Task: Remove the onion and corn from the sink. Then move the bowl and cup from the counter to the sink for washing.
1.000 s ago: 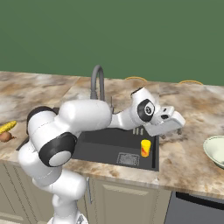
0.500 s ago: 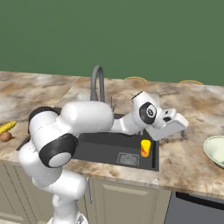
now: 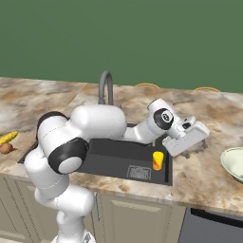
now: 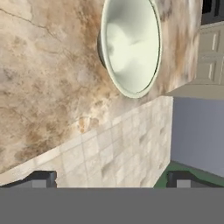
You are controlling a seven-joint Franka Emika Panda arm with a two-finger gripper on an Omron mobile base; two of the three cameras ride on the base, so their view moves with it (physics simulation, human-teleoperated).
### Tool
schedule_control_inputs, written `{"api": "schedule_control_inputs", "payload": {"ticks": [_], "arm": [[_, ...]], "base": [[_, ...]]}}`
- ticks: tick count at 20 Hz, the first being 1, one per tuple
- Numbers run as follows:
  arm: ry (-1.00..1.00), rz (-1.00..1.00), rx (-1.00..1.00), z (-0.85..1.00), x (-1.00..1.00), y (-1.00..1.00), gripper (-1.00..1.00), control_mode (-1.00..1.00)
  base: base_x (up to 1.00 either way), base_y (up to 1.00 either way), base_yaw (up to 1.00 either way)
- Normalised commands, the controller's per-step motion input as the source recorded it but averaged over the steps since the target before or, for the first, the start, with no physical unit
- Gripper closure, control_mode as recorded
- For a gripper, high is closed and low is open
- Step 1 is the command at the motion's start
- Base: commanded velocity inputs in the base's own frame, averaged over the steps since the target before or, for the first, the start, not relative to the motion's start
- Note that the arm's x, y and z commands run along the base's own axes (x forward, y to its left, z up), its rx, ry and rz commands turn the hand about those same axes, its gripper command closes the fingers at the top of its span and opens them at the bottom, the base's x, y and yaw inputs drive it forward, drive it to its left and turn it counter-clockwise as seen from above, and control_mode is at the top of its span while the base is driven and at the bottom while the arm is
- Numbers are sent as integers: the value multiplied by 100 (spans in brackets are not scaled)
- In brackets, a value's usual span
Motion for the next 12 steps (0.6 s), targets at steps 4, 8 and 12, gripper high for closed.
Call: {"api": "schedule_control_inputs", "payload": {"ticks": [4,8,12], "arm": [[15,2,0,0,-3,-16,-100,-100],[16,4,0,0,-4,-17,-100,-100],[14,5,1,0,-2,-16,-100,-100]], "base": [[0,0,0],[0,0,0],[0,0,0]]}}
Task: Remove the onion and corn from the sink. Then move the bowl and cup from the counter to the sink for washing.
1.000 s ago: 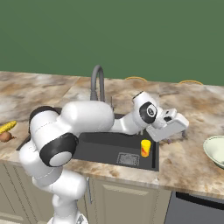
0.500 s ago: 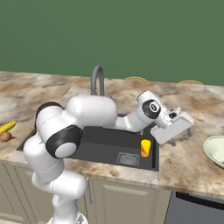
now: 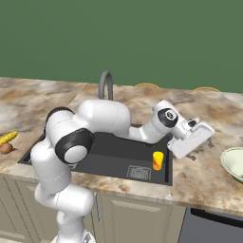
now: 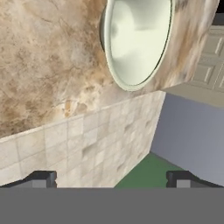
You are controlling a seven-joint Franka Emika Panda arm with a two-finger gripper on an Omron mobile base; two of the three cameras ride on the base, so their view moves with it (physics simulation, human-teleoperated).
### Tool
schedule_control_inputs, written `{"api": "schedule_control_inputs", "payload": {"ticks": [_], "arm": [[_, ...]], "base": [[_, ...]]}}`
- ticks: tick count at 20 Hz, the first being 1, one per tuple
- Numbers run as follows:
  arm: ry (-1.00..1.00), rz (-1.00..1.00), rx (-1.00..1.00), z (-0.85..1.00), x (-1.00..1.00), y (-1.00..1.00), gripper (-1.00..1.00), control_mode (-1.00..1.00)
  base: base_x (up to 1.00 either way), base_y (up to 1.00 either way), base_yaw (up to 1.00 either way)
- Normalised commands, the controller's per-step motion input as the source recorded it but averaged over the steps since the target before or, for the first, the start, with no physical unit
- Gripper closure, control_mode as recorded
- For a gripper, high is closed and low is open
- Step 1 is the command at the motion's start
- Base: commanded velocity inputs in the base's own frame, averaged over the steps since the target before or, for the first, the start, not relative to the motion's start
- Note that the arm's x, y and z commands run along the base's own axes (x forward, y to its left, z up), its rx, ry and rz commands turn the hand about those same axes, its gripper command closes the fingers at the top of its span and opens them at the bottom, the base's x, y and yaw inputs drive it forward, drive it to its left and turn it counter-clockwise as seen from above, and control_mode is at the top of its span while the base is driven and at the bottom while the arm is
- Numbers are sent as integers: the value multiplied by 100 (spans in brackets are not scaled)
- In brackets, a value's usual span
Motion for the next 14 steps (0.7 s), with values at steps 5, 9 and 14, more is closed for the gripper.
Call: {"api": "schedule_control_inputs", "payload": {"ticks": [5,9,14], "arm": [[15,7,7,-5,-2,-7,-100,-100],[12,9,10,-6,-4,-1,-100,-100],[5,10,11,-7,-2,-5,-100,-100]], "base": [[0,0,0],[0,0,0],[0,0,0]]}}
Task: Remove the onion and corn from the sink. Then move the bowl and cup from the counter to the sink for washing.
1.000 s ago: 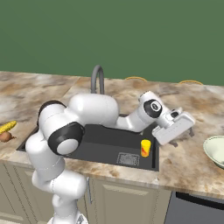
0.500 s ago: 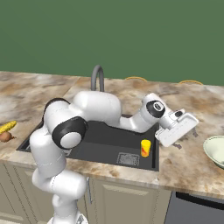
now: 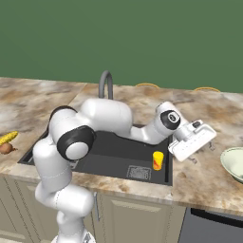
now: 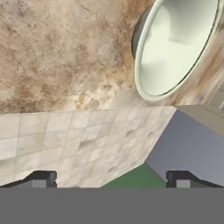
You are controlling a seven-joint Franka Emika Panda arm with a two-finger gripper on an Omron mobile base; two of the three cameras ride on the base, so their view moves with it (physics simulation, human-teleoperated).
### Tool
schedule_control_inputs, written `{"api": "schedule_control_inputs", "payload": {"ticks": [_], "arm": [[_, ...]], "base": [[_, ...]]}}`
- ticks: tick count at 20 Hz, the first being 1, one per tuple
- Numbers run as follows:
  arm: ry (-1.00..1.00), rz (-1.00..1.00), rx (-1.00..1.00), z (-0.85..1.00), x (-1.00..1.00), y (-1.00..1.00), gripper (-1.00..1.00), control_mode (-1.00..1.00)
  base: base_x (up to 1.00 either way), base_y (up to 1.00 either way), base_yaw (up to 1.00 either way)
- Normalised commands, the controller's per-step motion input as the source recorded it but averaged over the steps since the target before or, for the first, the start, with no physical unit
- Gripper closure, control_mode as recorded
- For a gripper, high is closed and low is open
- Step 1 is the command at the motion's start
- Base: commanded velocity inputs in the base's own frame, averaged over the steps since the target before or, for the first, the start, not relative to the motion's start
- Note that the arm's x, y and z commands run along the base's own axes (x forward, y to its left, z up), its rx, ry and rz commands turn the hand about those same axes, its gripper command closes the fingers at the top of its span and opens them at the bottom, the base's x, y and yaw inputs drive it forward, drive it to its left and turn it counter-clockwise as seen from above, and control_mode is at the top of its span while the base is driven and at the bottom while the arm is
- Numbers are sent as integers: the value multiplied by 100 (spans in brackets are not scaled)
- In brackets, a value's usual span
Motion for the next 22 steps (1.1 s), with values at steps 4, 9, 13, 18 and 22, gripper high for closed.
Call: {"api": "schedule_control_inputs", "payload": {"ticks": [4,9,13,18,22], "arm": [[0,10,12,-9,0,-6,-100,-100],[0,10,9,-9,0,-7,-100,-100],[-6,10,6,-8,2,-6,-100,-100],[-11,9,4,-7,9,-7,-100,-100],[-9,5,6,-9,6,-9,-100,-100]], "base": [[0,0,0],[0,0,0],[0,0,0],[0,0,0],[0,0,0]]}}
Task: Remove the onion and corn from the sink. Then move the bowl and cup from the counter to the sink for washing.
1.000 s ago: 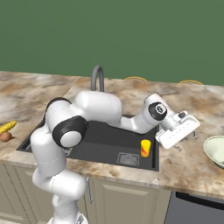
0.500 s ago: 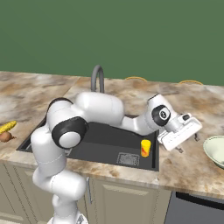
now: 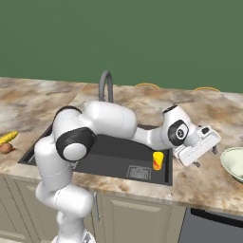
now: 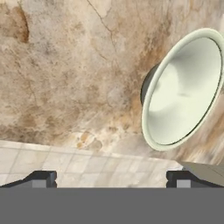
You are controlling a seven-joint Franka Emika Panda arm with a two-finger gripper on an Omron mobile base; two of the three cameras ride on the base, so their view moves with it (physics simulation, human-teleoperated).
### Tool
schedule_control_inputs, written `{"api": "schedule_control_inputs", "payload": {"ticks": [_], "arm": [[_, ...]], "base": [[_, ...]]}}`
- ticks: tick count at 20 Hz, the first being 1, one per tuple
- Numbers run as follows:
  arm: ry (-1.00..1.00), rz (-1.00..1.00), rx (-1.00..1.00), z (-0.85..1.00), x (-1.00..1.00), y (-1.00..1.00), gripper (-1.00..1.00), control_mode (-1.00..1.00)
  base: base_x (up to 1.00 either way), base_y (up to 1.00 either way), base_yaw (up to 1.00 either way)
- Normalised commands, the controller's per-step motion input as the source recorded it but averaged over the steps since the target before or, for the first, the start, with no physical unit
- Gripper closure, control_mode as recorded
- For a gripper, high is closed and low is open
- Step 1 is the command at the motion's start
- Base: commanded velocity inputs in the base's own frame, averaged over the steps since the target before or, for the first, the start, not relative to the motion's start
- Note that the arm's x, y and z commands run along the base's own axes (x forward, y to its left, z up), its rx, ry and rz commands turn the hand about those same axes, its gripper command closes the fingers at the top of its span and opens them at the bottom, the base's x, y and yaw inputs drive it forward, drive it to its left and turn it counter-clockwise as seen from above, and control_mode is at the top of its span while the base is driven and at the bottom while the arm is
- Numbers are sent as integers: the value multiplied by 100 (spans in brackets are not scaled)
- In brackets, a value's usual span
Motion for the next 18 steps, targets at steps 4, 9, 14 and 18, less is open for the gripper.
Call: {"api": "schedule_control_inputs", "payload": {"ticks": [4,9,14,18], "arm": [[0,0,6,-12,12,-9,-100,-100],[0,0,1,-7,17,-15,-100,-100],[0,0,0,-6,20,-15,-100,-100],[0,0,0,-13,13,-13,-100,-100]], "base": [[0,0,0],[0,0,0],[0,0,0],[0,0,0]]}}
